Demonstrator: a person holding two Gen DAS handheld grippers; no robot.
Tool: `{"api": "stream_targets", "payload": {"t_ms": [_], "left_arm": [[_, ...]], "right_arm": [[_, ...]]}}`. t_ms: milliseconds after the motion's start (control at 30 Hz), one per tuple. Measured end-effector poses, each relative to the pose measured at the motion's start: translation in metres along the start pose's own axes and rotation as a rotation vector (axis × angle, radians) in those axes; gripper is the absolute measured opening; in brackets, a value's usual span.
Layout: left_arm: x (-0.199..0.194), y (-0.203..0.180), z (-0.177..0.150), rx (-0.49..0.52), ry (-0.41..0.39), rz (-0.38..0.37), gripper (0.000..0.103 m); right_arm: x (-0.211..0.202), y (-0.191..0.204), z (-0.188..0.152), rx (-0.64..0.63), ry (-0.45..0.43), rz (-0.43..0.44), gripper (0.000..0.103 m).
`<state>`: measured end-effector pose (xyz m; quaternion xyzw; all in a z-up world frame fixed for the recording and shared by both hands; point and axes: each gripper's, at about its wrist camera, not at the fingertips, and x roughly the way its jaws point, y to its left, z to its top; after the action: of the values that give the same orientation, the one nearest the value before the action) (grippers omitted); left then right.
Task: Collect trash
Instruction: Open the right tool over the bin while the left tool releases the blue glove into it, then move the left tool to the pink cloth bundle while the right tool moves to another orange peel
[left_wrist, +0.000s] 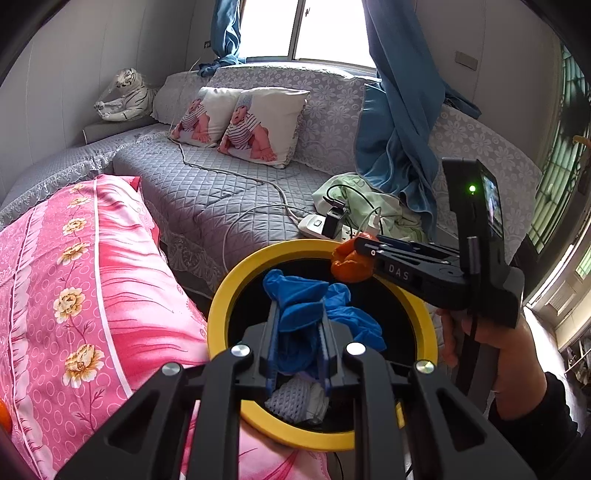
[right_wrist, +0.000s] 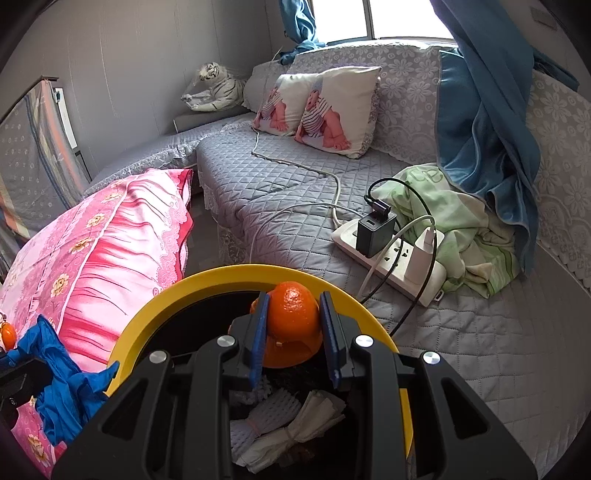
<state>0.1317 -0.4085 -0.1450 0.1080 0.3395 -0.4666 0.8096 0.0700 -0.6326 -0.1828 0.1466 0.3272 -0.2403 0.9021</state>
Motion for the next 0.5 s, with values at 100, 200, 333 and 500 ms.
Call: {"api": "stream_targets", "payload": {"t_ms": [100,200,333,500], "left_arm": [[0.004,0.002,0.0,-0.009,0.013,-0.014,0.016],[0.005,0.006,0.0,-0.025,0.017,-0.016,0.022],[-0.001,0.014,0.001,-0.053,-0.005,0.0,0.046],[-0.013,0.034,0.003,-0.123,-0.026,0.034,0.058]], "right_arm": [[0.002,-0.001,0.0,0.007,0.011,0.0,0.026],[0.005,-0.002,0.0,0.02,0.025,-0.002,0.028],[0.005,-0.003,0.0,0.023,0.023,-0.024,0.032],[-0.003,-0.009,0.006,0.042,-0.005,-0.056,0.043]]}}
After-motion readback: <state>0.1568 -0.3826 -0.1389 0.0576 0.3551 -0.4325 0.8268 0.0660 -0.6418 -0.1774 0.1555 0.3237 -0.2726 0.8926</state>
